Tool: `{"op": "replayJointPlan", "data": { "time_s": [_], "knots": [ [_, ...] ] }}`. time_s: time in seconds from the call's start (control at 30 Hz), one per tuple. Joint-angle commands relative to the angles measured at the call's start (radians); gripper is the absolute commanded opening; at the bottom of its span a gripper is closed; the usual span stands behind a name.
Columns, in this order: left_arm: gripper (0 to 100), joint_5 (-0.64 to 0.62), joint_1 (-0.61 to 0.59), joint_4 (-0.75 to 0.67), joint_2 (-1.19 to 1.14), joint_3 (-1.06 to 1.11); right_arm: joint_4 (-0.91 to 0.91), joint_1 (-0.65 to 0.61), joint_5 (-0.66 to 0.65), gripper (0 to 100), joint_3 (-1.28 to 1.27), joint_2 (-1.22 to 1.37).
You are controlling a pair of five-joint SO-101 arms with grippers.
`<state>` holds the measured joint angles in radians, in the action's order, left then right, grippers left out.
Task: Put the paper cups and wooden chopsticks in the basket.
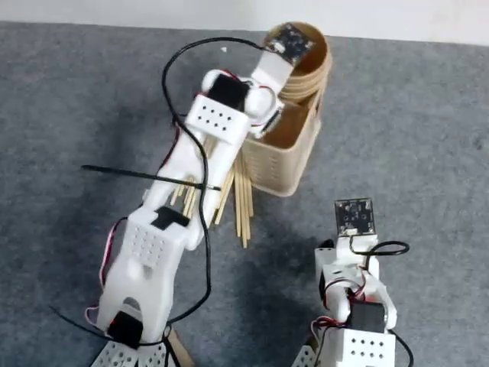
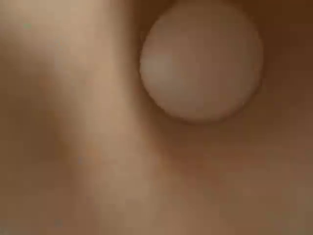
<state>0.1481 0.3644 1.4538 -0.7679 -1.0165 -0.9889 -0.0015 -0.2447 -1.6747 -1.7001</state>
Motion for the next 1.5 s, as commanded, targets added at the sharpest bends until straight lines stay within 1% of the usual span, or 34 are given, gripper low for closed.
{"op": "replayJointPlan", "data": {
  "time_s": [0.0, 0.03, 0.1, 0.13, 0.27, 0.4, 0.5, 0.57, 0.63, 0.8, 0.97, 1.17, 1.37, 1.4, 1.47],
  "knots": [
    [2, -0.021, 0.022, 0.037, -0.013, 0.015, -0.005, -0.007, 0.006, 18.0, -0.012, -0.010],
    [0, -0.057, 0.027, 0.057, -0.005, 0.013, -0.005, -0.007, 0.006, 18.0, -0.012, -0.010],
    [1, -0.152, 0.035, 0.092, 0.025, 0.013, -0.005, -0.007, 0.006, 18.0, -0.012, -0.010],
    [1, -0.175, 0.038, 0.106, 0.042, 0.013, -0.005, -0.007, 0.006, 18.0, -0.012, -0.010],
    [1, -0.189, 0.073, 0.153, 0.133, 0.013, -0.005, -0.007, 0.006, 18.0, -0.013, -0.010],
    [1, -0.307, 0.096, 0.206, 0.217, 0.013, -0.005, -0.007, 0.006, 18.0, -0.013, -0.010],
    [1, -0.354, 0.099, 0.258, 0.259, 0.013, -0.005, -0.007, 0.006, 18.0, -0.013, -0.010],
    [1, -0.411, 0.099, 0.295, 0.277, 0.015, -0.005, -0.007, 0.006, 18.0, -0.013, -0.010],
    [1, -0.443, 0.099, 0.308, 0.294, 0.019, -0.005, -0.007, 0.006, 18.0, -0.013, -0.010],
    [1, -0.454, 0.147, 0.310, 0.326, 0.024, -0.005, -0.007, 0.006, 18.0, -0.013, -0.010],
    [1, -0.500, 0.211, 0.295, 0.326, 0.016, -0.002, -0.007, 0.006, 18.0, -0.013, -0.010],
    [1, -0.502, 0.274, 0.281, 0.323, 0.022, -0.002, -0.005, 0.006, 18.0, -0.013, -0.010],
    [1, -0.500, 0.239, 0.285, 0.183, 0.022, -0.004, 0.001, 0.006, 18.0, -0.010, -0.010],
    [1, -0.500, 0.237, 0.285, 0.157, 0.022, -0.004, 0.013, 0.006, 18.0, -0.005, -0.010],
    [1, -0.499, 0.232, 0.285, 0.113, 0.016, -0.005, 0.096, 0.006, 18.0, 0.001, -0.010]
  ]
}}
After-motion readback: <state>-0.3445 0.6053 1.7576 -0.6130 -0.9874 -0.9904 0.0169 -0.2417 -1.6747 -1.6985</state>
